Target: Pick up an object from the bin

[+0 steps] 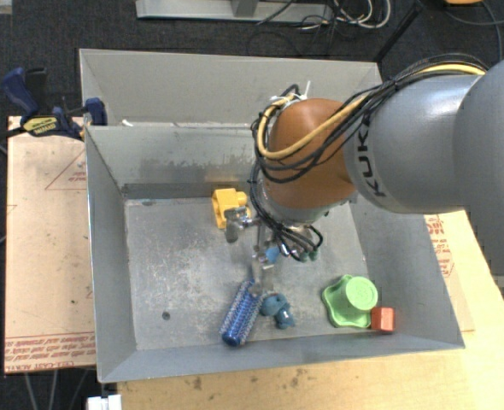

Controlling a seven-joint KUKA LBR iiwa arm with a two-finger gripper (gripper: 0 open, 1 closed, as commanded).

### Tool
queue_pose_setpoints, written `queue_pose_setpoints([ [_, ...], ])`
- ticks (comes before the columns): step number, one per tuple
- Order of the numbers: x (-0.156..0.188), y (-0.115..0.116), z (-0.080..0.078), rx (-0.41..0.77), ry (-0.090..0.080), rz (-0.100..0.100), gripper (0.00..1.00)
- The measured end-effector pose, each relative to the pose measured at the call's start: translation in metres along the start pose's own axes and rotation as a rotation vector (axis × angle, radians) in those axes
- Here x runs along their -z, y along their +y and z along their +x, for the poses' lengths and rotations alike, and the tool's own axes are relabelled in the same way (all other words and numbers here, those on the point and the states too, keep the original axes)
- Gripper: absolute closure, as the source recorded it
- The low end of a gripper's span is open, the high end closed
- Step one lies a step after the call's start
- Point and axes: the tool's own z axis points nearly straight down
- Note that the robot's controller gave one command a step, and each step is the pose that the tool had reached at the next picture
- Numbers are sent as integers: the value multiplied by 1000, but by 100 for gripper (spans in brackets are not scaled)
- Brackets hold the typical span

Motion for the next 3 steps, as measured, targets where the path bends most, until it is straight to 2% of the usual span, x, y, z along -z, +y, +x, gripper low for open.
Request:
queue_pose_setpoints([
  [1, -2, 5, -1, 6, 1, -4, 100],
  [2, -2, 5, -1, 6, 0, -4, 0],
  [3, -53, -13, 53, 317, 5, -4, 0],
])
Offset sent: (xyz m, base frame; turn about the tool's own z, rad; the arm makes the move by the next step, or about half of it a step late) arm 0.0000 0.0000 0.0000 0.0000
